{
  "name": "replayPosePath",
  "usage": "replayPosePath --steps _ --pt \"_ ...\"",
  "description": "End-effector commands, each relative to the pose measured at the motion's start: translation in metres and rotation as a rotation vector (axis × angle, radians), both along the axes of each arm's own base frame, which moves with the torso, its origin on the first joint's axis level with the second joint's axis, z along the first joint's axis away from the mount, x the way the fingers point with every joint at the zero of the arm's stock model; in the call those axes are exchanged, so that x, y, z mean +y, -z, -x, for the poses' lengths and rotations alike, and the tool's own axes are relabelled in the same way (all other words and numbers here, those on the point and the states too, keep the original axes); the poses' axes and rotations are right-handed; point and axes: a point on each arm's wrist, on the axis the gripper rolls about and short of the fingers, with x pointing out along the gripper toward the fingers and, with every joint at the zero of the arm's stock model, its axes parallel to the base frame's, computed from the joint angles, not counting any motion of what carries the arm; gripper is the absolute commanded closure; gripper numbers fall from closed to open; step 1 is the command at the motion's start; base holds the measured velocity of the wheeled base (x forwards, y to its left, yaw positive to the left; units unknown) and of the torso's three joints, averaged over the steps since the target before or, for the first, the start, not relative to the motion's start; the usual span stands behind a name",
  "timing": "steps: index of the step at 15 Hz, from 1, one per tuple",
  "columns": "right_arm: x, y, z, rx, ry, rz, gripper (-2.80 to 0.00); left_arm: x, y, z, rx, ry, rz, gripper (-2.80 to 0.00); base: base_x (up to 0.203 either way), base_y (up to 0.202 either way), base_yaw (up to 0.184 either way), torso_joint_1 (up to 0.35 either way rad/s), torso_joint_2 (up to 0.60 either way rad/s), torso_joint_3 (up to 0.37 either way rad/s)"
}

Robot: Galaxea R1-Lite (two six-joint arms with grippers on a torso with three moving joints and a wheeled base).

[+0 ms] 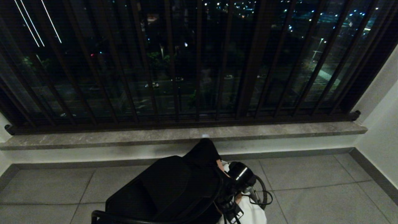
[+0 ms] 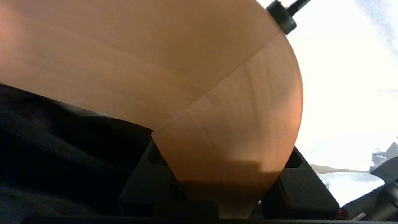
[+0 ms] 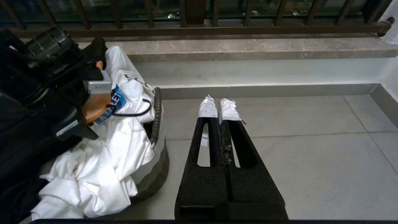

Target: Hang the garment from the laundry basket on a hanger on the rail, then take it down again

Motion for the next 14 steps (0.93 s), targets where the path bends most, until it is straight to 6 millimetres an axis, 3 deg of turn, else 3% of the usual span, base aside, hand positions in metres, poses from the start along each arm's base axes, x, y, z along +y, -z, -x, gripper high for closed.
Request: replayPosePath --steps 1,7,8,14 --pt "0.0000 -0.0001 -0.0001 0.001 0.000 0.000 0.00 0.0003 0.0022 0.0002 0.002 0.001 -0.007 0.00 0.000 0.000 0.000 0.000 0.00 0.000" --pt "0.0000 -0.0001 -0.0001 0.001 0.000 0.000 0.00 0.0018 0.0034 0.0006 -0.010 -0.006 -0.027 0.00 0.000 0.000 0.000 0.000 0.00 0.000" --pt "0.0000 -0.0001 -0.0001 0.001 0.000 0.000 0.00 0.0022 0.0032 0.0007 -0.015 -0.008 -0.032 -2.80 0.000 0.000 0.000 0.000 0.00 0.000" --pt "0.0000 -0.0001 -0.0001 0.001 0.000 0.000 0.00 0.0047 -0.0040 0.0025 -0.017 -0.002 -0.032 -2.80 0.000 0.000 0.000 0.000 0.00 0.000"
